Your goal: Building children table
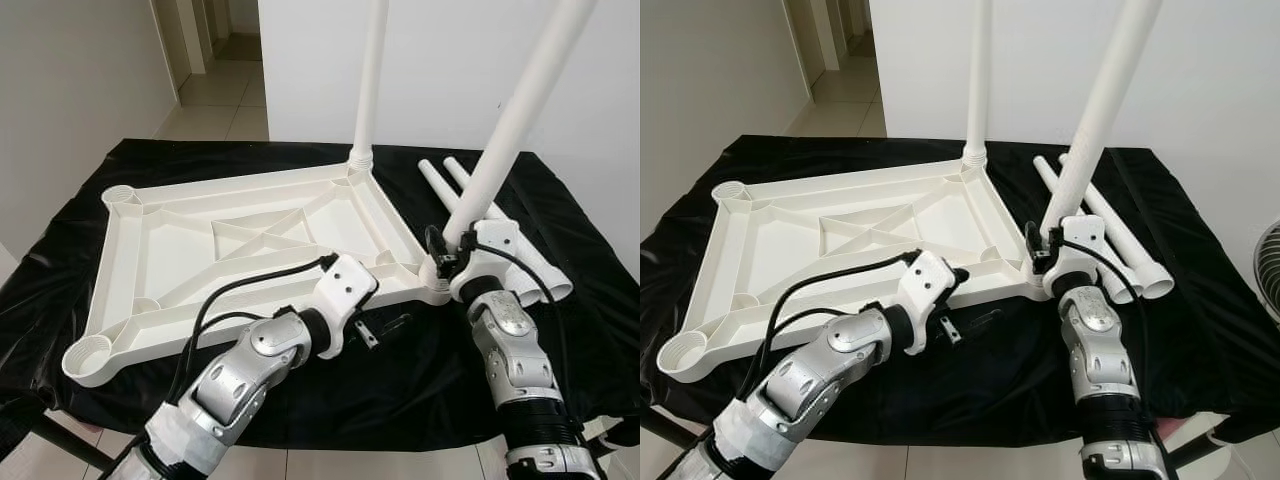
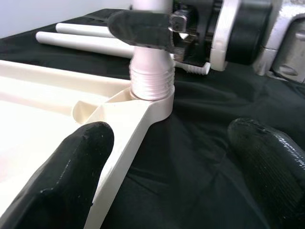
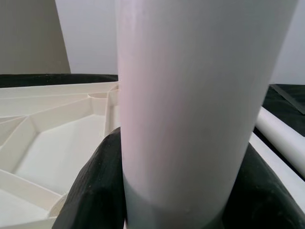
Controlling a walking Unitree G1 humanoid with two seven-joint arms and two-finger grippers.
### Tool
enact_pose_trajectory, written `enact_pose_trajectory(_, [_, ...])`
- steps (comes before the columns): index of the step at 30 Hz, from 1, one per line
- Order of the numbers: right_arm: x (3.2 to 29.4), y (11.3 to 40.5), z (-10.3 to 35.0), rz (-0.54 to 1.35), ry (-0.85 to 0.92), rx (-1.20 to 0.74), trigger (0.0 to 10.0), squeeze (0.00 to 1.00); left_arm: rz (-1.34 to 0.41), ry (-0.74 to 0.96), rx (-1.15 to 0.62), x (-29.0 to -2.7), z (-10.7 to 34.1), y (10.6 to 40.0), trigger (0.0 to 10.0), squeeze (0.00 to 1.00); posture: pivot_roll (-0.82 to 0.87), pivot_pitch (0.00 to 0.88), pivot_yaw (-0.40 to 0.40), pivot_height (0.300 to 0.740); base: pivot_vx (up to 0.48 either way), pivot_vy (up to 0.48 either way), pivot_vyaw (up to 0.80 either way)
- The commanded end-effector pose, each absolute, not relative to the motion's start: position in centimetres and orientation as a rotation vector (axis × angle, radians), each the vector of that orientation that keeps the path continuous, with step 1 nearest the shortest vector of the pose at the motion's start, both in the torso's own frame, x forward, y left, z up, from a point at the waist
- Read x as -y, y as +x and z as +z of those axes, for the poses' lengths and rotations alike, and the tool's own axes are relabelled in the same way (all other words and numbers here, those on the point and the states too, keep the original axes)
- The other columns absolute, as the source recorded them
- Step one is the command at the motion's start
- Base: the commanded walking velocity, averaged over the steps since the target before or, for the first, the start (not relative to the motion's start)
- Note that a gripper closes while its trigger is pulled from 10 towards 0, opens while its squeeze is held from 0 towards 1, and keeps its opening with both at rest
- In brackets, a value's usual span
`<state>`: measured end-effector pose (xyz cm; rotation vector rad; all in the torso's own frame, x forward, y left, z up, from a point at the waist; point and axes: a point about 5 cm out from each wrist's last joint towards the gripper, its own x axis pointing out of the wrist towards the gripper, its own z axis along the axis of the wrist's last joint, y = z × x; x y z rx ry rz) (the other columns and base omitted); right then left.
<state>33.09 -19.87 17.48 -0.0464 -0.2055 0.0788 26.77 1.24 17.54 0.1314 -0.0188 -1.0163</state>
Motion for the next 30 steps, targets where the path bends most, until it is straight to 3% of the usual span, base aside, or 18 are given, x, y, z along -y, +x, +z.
enact_pose_trajectory(1, [20.2, 33.1, 17.7, 0.068, -0.056, 0.223, 10.0, 0.00, -0.991, 0.139, -0.014, -1.6, 16.9, 26.9, 10.0, 0.00, -0.03, 0.042, 0.030, 0.740, 0.000, 0.000, 0.00])
enact_pose_trajectory(16, [20.2, 32.7, 16.4, 0.091, -0.044, 0.214, 10.0, 0.00, -0.982, 0.130, -0.013, -1.6, 17.2, 27.0, 10.0, 0.00, -0.03, 0.052, 0.037, 0.740, 0.000, 0.000, 0.00])
enact_pose_trajectory(30, [21.3, 31.5, 21.0, 0.007, 0.097, 0.420, 10.0, 0.00, -0.792, 0.177, -0.140, -1.6, 16.0, 29.9, 10.0, 0.00, -0.03, 0.057, 0.043, 0.740, 0.000, 0.000, 0.00])
